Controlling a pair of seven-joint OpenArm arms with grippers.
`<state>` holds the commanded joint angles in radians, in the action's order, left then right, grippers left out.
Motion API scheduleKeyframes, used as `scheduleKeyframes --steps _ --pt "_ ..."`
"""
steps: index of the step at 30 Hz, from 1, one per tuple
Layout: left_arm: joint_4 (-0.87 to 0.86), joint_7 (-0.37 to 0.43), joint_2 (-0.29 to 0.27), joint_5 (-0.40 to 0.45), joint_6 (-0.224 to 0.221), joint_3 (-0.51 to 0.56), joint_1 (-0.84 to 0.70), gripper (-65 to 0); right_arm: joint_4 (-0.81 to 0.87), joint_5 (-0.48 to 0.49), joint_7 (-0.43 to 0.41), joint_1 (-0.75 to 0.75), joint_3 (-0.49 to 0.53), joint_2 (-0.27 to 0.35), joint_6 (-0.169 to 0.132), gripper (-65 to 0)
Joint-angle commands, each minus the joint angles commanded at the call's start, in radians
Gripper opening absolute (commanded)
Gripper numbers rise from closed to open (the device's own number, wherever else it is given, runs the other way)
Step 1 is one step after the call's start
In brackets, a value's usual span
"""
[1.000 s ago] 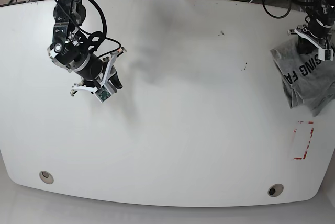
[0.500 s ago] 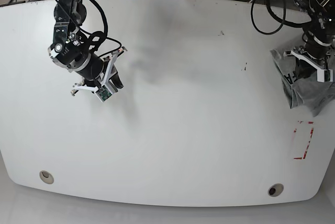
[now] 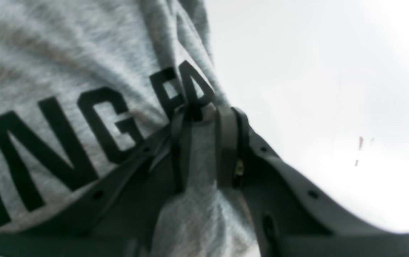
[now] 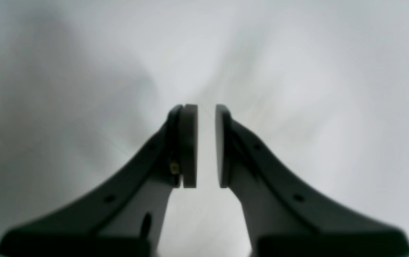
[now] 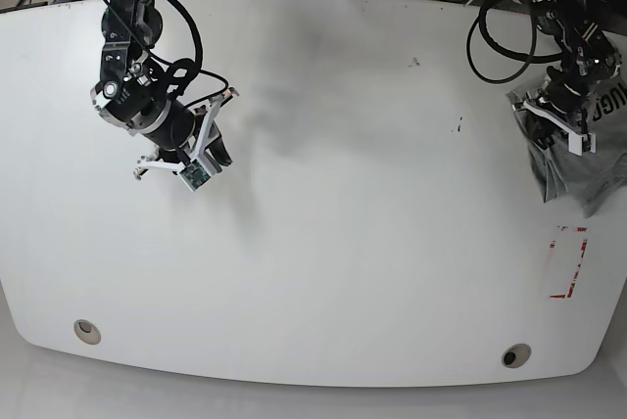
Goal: Layout the t-shirt on the table in an organized manner, then fold the t-shirt properly
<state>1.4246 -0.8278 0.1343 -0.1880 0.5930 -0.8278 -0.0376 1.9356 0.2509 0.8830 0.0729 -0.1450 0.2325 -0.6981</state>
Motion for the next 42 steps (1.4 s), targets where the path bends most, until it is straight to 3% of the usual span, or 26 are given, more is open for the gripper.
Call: scheduleKeyframes --steps 8,12,18,21,28,32,34,38,42 --pt "-0.028 0.0 0.1 -0.005 0.008 -0.041 -0.055 -53.8 0.0 0.005 0.0 0.003 0.0 0.0 0.0 -56.9" --pt "-0.023 -0.005 0.118 -0.005 0.071 -0.057 -0.057 -53.8 0.002 0.005 0.0 0.005 0.0 0.0 0.0 -56.9" --pt "-0.002 -0.008 0.12 -0.005 0.105 -0.058 -0.054 -53.8 0.002 -0.002 0.0 0.005 0.0 -0.023 0.0 -56.9" --pt "0.069 -0.008 0.106 -0.005 0.105 -0.057 -0.054 -53.8 0.003 -0.002 0.0 0.005 0.0 -0.023 0.0 -56.9" --pt "0.319 0.008 -0.005 0.0 0.105 -0.009 -0.06 -53.8 0.038 -0.003 0.0 0.006 0.011 -0.028 0.0 -56.9" --pt "0.466 0.106 -0.046 0.032 0.105 0.091 -0.123 -53.9 0.069 -0.006 -0.025 0.006 0.052 -0.025 0.0 -56.9" --pt "0.505 0.192 -0.072 0.087 0.105 0.163 -0.153 -53.9 0.069 -0.009 -0.071 0.006 0.054 -0.025 0.0 -56.9" --pt "0.526 0.37 -0.107 0.198 0.105 0.25 -0.204 -53.9 0.048 -0.106 -0.196 0.035 0.058 -0.028 0.0 -56.9" --pt "0.526 0.534 -0.133 0.282 0.034 0.319 -0.255 -53.9 -0.012 -0.23 -0.381 0.06 0.071 -0.058 0.0 -56.9"
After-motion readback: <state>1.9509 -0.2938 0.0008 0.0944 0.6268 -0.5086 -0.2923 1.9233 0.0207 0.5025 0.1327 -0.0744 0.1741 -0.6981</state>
